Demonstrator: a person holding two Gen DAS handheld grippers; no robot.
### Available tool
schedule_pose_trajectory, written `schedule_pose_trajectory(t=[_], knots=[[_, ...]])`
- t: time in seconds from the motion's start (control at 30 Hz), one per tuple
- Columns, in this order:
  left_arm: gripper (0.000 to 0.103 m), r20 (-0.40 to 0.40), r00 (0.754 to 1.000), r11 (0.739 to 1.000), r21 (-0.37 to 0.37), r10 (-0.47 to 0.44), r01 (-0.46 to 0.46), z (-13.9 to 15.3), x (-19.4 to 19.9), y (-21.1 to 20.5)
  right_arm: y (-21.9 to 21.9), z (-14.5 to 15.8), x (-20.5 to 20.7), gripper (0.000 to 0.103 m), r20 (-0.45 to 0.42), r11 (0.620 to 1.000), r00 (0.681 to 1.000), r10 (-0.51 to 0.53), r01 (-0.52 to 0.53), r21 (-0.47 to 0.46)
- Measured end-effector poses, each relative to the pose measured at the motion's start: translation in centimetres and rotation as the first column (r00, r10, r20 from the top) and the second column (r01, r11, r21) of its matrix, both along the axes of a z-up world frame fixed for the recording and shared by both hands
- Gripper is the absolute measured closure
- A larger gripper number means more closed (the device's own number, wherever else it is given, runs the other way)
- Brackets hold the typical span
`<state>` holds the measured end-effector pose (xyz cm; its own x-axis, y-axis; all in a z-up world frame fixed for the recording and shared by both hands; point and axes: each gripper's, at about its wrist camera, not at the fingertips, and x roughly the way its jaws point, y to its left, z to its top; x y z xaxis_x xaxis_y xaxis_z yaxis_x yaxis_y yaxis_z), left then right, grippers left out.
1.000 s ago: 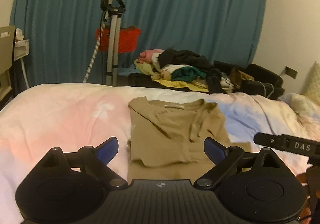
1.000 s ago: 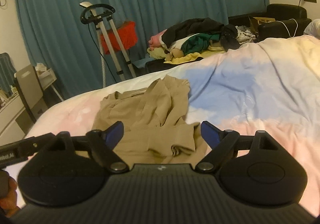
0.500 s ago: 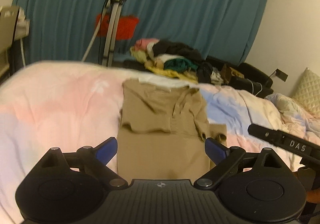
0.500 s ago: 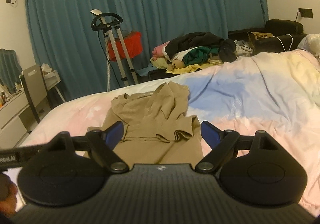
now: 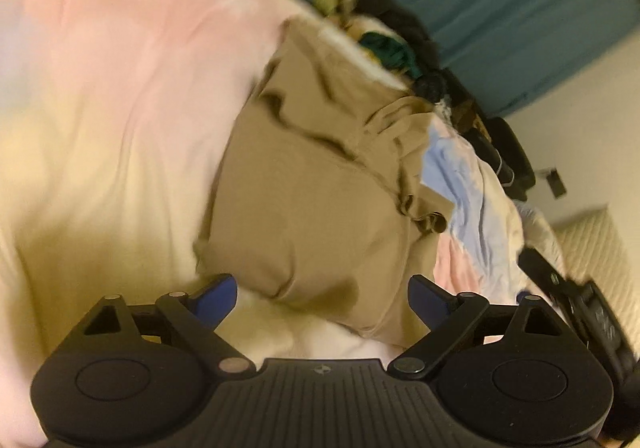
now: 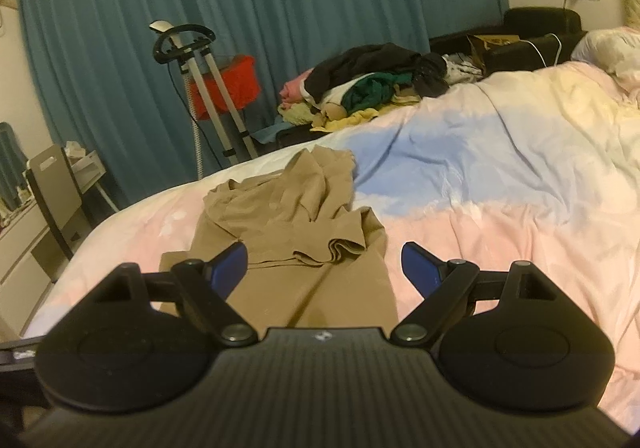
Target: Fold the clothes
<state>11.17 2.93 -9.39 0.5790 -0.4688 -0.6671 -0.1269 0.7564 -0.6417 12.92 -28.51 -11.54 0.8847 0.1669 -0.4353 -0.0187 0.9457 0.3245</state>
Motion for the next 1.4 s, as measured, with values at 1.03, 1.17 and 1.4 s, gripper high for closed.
schedule_pose_trajectory(t=[1.03, 1.17, 1.4], knots=[[0.091, 0.063, 0.966, 0.958, -0.158, 0.252, -0.240, -1.3, 1.1, 2.7, -0.1, -12.0, 1.6, 0.026, -0.359, 0.591, 0.898, 0.255, 0.149, 0.793], [0.091, 0.077, 0.963, 0.956, -0.166, 0.257, -0.242, -1.1, 1.1, 2.7, -2.1, -13.5, 1.3, 0.038, -0.406, 0.528, 0.903, 0.140, 0.279, 0.802], [0.091, 0.084, 0.961, 0.954, -0.171, 0.263, -0.246, -1.2, 1.3, 2.9, -2.7, -12.7, 0.3, 0.069, -0.427, 0.563, 0.904, 0.001, 0.352, 0.748]])
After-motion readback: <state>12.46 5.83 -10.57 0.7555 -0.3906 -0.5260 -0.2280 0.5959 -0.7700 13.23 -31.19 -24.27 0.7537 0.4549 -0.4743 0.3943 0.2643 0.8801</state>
